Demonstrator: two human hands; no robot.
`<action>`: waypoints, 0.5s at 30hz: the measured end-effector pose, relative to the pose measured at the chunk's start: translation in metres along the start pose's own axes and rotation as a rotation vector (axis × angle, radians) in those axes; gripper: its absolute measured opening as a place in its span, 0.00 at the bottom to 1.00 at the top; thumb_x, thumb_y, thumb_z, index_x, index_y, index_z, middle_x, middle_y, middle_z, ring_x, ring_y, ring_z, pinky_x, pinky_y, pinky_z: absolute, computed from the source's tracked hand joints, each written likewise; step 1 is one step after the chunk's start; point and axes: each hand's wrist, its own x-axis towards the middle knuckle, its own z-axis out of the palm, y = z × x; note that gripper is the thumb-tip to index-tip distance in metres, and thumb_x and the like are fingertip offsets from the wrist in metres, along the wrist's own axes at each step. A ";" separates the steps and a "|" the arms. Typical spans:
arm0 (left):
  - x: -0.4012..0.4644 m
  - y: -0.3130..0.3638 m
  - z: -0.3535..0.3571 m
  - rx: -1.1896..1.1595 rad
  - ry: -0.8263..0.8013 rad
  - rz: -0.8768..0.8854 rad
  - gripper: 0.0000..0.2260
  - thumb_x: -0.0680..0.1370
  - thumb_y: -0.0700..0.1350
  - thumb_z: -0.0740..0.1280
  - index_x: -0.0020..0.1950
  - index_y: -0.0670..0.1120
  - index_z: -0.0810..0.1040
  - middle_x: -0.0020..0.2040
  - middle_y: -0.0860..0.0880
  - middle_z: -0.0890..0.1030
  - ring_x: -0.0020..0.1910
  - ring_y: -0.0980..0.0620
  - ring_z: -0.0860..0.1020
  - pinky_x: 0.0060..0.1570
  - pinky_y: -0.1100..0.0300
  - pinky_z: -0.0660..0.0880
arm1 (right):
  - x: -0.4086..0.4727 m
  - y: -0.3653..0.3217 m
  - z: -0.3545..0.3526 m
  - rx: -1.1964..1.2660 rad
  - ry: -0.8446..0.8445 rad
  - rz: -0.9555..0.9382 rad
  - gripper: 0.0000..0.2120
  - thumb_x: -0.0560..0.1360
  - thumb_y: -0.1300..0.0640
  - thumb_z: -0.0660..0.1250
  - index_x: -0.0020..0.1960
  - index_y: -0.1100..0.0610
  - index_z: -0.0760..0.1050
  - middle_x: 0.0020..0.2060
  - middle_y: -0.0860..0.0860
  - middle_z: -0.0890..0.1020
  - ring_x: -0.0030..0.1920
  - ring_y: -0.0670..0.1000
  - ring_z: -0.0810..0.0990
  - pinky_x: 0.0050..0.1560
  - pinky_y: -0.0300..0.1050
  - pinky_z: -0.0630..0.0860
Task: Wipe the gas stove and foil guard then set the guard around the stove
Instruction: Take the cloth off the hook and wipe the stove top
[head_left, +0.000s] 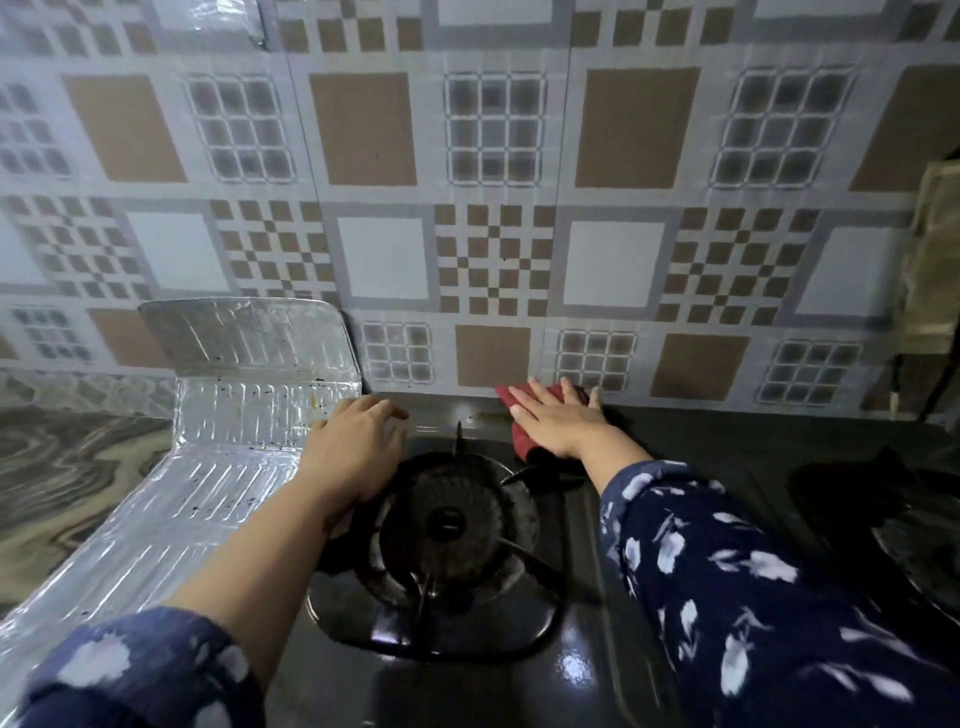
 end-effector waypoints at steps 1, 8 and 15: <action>0.003 -0.008 -0.001 -0.012 0.006 -0.014 0.14 0.79 0.49 0.57 0.62 0.52 0.75 0.66 0.50 0.74 0.69 0.48 0.66 0.65 0.47 0.67 | 0.010 -0.009 -0.002 0.004 -0.029 -0.046 0.25 0.78 0.37 0.37 0.74 0.36 0.41 0.77 0.41 0.42 0.77 0.57 0.40 0.72 0.68 0.36; 0.024 -0.049 -0.001 -0.003 0.048 -0.100 0.16 0.79 0.52 0.55 0.63 0.52 0.74 0.66 0.50 0.74 0.68 0.47 0.68 0.63 0.49 0.68 | 0.075 -0.088 -0.011 -0.084 -0.212 -0.403 0.26 0.78 0.37 0.41 0.74 0.38 0.38 0.77 0.43 0.39 0.77 0.53 0.42 0.72 0.67 0.38; 0.030 -0.038 0.004 -0.022 0.040 -0.079 0.20 0.77 0.55 0.53 0.64 0.50 0.73 0.67 0.48 0.74 0.69 0.46 0.67 0.66 0.46 0.67 | 0.080 -0.086 -0.017 0.054 -0.345 -0.541 0.24 0.81 0.45 0.48 0.75 0.41 0.46 0.77 0.48 0.40 0.77 0.53 0.39 0.73 0.59 0.36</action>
